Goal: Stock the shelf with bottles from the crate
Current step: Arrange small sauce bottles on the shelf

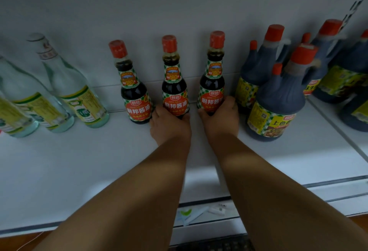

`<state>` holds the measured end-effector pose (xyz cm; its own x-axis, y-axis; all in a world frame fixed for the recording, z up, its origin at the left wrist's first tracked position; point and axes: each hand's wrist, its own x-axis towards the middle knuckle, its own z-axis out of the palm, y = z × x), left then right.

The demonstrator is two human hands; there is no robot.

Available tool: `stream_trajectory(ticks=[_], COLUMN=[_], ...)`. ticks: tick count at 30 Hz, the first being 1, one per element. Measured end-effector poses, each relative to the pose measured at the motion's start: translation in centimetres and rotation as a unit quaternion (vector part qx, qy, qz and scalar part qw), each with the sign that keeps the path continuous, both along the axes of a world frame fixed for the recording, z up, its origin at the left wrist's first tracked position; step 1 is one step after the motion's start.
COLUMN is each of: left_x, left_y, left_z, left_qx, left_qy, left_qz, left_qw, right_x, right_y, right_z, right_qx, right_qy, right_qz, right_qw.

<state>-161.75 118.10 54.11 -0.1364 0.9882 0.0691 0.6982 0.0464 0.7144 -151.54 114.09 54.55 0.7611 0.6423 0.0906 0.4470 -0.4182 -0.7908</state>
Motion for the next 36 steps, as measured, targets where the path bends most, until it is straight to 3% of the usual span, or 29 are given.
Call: stream_trajectory(ticks=[5,11,17,22,30,36], left_x=[-2.3,-4.9,-5.7,-6.4,-7.1,-12.4], left_y=[-2.6,-5.2,-7.2,-11.2,-19.7,-24.7], left_z=[0.8,1.7,3.8,4.8,7.5,8.4], left_qx=[-0.015,-0.018,0.001,0.085,0.071,0.084], left_qy=[-0.038,-0.018,0.011,0.046,0.072,0.145], left_qz=[-0.06,-0.15,-0.217,-0.203,-0.112,-0.09], left_qw=[0.997,0.988,0.976,0.974,0.989,0.982], right_x=[-2.3,-4.3,-4.9,-4.6,-4.8,-7.8], right_y=[-2.5,-5.5,-8.7,-11.3,-17.5,-21.3], right_z=[0.9,2.5,4.1,6.0,7.2,8.8], right_qx=[-0.044,-0.103,-0.096,-0.062,-0.047,-0.016], right_qy=[-0.049,-0.064,-0.083,-0.116,-0.09,-0.081], right_qz=[0.028,0.084,0.13,0.156,0.238,0.281], right_qw=[0.997,0.989,0.983,0.979,0.966,0.956])
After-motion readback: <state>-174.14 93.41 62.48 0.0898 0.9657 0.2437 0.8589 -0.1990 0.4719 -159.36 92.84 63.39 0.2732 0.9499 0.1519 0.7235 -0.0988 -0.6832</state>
